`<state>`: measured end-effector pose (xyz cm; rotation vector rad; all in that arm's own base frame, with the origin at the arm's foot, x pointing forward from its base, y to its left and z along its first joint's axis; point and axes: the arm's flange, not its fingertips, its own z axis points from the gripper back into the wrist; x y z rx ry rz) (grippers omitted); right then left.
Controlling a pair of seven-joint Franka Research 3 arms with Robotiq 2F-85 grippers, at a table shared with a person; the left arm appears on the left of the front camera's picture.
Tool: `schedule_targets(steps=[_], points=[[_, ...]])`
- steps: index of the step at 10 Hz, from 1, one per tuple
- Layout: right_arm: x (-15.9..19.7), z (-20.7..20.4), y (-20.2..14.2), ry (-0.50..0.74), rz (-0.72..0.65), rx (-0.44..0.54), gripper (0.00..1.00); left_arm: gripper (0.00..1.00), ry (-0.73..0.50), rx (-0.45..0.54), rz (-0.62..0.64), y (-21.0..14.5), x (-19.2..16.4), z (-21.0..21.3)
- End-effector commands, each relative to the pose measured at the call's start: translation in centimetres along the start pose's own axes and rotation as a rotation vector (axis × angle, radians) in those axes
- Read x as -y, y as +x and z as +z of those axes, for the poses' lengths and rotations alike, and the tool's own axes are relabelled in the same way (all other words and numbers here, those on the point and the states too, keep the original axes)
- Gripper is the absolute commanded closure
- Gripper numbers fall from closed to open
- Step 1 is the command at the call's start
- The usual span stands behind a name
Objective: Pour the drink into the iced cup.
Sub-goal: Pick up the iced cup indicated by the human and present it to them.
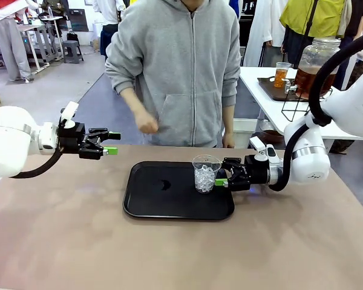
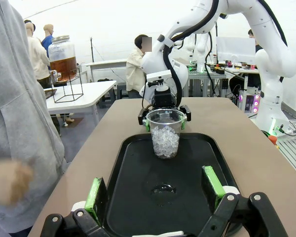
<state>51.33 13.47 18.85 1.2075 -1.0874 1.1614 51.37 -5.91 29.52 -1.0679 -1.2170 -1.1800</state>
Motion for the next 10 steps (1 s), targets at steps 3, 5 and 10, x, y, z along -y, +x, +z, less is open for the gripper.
schedule_targets(steps=[3,5,10], points=[[0.4,-1.7,0.4,-0.007,-0.007,-0.017,0.0,0.0,-0.003,0.005,0.006,0.2,0.0,0.0],[0.5,-2.7,0.3,-0.002,-0.002,-0.027,0.0,0.0,-0.003,0.005,0.006,0.2,0.0,0.0],[0.7,-4.8,0.6,-0.009,-0.011,-0.018,0.0,0.0,-0.003,0.005,0.006,0.2,0.0,0.0]])
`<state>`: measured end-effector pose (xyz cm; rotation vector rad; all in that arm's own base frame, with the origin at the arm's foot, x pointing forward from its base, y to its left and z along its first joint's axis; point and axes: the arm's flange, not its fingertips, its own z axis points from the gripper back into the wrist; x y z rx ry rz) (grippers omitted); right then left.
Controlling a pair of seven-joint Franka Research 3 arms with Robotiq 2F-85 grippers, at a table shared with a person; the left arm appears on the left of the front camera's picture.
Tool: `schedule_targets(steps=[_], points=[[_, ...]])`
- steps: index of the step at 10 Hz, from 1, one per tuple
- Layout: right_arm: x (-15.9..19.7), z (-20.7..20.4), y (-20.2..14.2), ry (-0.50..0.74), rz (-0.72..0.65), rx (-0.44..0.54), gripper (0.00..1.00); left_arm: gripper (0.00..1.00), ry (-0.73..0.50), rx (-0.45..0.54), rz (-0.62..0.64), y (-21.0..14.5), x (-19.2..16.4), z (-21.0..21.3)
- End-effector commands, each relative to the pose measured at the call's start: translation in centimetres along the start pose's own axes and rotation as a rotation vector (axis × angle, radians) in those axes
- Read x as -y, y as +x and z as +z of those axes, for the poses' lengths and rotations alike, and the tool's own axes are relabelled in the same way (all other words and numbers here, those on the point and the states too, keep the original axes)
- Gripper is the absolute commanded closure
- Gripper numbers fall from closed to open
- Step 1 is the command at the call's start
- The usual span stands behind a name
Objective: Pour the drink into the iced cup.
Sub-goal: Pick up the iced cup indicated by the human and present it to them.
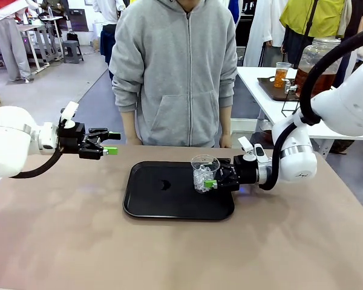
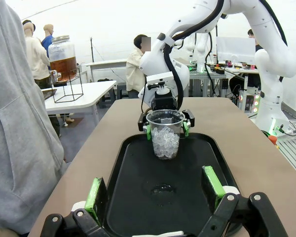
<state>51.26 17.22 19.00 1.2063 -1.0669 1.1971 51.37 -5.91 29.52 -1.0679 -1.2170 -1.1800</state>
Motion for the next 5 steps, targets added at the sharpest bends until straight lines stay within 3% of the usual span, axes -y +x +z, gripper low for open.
schedule_targets(steps=[1,5], points=[[0.85,-1.29,0.22,-0.037,-0.027,-0.003,0.0,0.0,-0.003,0.005,0.006,0.2,0.03,-0.03],[1.04,-1.91,0.23,-0.03,-0.038,0.012,0.0,0.0,-0.003,0.005,0.006,0.2,0.03,-0.03]])
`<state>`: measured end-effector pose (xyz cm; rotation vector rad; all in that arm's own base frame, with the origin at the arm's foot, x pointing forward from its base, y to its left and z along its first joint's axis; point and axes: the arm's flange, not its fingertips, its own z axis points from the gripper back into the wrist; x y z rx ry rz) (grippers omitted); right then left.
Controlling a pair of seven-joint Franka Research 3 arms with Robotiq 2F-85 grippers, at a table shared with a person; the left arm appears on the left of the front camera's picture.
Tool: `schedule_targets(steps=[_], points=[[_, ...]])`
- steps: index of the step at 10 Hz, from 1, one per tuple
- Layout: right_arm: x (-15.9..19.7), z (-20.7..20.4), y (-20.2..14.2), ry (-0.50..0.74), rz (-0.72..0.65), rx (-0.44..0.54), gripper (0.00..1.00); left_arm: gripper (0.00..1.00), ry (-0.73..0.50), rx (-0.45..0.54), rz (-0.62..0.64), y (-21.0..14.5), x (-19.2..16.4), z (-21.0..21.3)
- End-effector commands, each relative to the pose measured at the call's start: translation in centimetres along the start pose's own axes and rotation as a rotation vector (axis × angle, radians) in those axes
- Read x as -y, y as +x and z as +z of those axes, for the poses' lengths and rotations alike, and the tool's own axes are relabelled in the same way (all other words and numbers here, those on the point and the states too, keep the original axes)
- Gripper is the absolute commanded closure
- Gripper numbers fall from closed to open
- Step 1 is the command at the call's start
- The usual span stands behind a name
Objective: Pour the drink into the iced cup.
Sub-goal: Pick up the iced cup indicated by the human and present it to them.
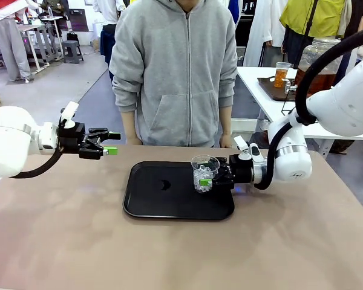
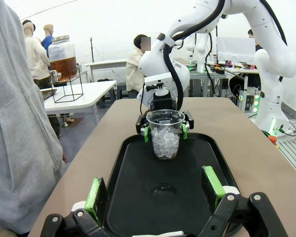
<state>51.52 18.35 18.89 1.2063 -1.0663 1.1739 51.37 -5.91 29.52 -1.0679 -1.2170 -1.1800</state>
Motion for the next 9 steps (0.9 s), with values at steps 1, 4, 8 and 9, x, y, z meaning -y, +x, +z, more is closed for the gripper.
schedule_targets(steps=[1,4,8,9], points=[[0.7,-0.6,0.3,-0.032,-0.051,0.006,0.19,0.0,-0.003,0.005,0.006,0.2,0.0,0.0],[0.5,-0.1,1.0,0.009,-0.08,0.062,0.37,0.0,-0.003,0.005,0.006,0.2,0.0,0.0],[0.5,0.9,4.4,0.014,-0.039,0.058,0.37,0.0,-0.003,0.005,0.006,0.2,0.0,0.0],[0.8,1.2,6.3,0.003,-0.012,0.039,0.37,0.0,-0.003,0.005,0.006,0.2,0.0,0.0]])
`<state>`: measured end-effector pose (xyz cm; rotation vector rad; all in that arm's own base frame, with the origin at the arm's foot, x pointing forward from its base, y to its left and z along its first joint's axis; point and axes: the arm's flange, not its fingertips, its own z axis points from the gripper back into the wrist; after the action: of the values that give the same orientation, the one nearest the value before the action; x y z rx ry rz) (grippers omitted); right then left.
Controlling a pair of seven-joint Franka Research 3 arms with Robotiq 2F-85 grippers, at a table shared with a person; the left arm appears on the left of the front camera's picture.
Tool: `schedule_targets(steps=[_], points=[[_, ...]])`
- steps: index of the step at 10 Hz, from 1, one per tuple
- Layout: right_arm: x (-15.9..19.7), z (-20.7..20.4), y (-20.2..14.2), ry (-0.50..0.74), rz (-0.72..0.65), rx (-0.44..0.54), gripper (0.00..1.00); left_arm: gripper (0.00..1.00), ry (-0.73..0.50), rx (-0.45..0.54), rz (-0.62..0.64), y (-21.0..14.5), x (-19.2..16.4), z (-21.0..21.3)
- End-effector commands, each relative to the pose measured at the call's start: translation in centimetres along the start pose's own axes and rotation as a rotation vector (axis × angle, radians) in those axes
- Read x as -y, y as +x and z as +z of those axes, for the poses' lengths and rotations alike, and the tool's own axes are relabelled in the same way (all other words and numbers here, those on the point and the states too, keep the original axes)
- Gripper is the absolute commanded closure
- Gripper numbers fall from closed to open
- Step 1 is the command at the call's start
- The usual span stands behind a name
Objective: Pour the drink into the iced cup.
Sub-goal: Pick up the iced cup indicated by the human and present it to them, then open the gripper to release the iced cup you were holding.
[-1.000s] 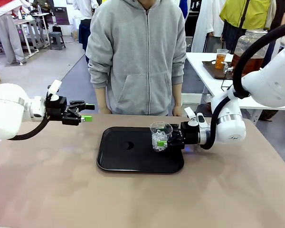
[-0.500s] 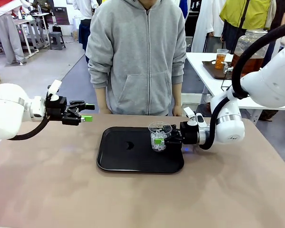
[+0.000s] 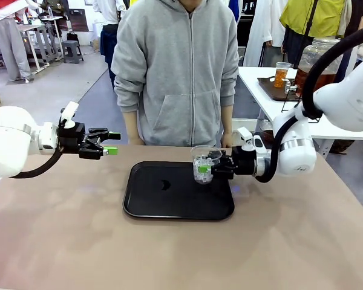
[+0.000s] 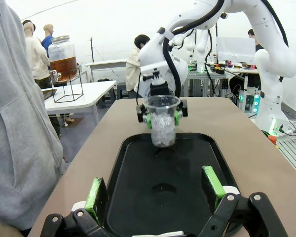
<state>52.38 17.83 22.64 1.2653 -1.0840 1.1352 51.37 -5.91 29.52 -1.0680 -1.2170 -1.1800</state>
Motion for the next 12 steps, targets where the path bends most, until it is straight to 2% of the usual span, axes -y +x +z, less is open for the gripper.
schedule_targets(steps=[1,4,5,6,12], points=[[0.5,0.4,4.6,-0.02,0.04,-0.034,0.37,0.0,-0.003,0.005,0.006,0.2,0.0,0.0],[1.1,0.0,9.5,-0.004,0.038,-0.033,0.37,0.0,-0.003,0.005,0.006,0.2,0.0,0.0],[1.3,-0.3,9.9,0.008,0.045,-0.049,0.37,0.0,-0.003,0.005,0.006,0.2,0.0,0.0],[0.8,0.4,8.5,-0.02,0.07,-0.009,0.37,0.0,-0.003,0.005,0.006,0.2,0.0,0.0],[0.8,0.4,8.5,-0.02,0.07,-0.009,0.37,0.0,-0.003,0.005,0.006,0.2,0.0,0.0]])
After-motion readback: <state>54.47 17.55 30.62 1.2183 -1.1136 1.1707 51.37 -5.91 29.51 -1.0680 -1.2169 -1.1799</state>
